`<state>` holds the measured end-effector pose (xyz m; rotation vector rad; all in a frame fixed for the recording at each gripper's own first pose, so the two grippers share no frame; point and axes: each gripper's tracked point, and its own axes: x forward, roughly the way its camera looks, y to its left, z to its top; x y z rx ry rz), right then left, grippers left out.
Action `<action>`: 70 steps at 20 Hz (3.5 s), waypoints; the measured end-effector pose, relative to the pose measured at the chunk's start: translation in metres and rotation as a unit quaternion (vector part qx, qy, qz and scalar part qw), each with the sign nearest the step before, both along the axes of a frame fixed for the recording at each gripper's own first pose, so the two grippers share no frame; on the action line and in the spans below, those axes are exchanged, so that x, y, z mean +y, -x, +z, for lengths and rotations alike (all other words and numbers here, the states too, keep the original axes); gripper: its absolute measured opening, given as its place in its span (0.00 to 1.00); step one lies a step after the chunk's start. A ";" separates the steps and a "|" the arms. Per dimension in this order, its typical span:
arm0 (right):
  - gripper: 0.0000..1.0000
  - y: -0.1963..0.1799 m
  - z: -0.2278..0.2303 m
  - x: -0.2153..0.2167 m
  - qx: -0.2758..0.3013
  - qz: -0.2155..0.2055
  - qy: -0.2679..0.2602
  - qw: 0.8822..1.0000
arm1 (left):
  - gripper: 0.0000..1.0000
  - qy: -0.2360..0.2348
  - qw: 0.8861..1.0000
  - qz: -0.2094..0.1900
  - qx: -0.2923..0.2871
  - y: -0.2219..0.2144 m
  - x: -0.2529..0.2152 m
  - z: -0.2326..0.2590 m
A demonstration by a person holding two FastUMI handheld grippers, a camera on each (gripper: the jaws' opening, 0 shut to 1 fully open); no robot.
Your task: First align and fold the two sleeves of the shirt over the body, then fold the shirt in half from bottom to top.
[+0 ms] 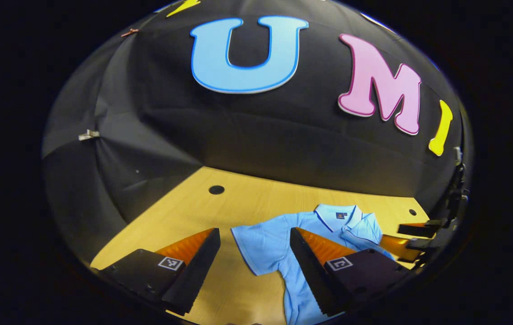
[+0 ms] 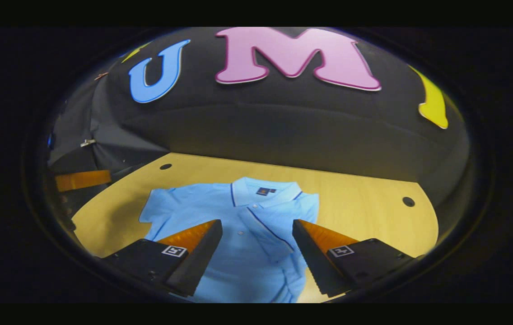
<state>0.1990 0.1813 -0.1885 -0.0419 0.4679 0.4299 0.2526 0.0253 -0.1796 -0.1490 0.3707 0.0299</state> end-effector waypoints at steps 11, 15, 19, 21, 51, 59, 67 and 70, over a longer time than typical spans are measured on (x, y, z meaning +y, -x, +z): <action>0.99 0.043 0.029 -0.097 -0.065 -0.065 -0.014 0.996 | 0.99 -0.039 0.996 0.009 0.086 -0.116 0.026 -0.125; 1.00 0.050 0.000 -0.108 -0.027 -0.079 -0.004 0.996 | 0.99 -0.052 0.995 -0.005 0.081 -0.124 0.019 -0.128; 1.00 0.058 -0.013 -0.119 -0.010 -0.101 -0.017 0.995 | 0.67 -0.052 0.995 -0.026 0.080 -0.127 0.008 -0.128; 0.99 0.062 -0.015 -0.121 -0.005 -0.102 -0.019 0.995 | 0.42 -0.047 0.996 -0.030 0.076 -0.127 0.002 -0.127; 0.99 0.199 0.017 -0.181 0.046 -0.152 -0.037 0.987 | 0.96 -0.010 0.988 -0.154 0.013 0.008 -0.199 0.020; 0.99 0.260 0.033 -0.156 0.058 -0.150 -0.045 0.986 | 0.97 -0.024 0.987 -0.159 0.001 0.169 -0.131 0.033; 0.98 0.319 -0.003 -0.113 0.111 -0.123 -0.032 0.986 | 0.97 -0.020 0.981 -0.178 0.074 0.286 -0.118 -0.052; 0.98 0.335 -0.037 -0.093 0.145 -0.107 -0.019 0.983 | 0.97 -0.002 0.979 -0.178 0.104 0.307 -0.126 -0.088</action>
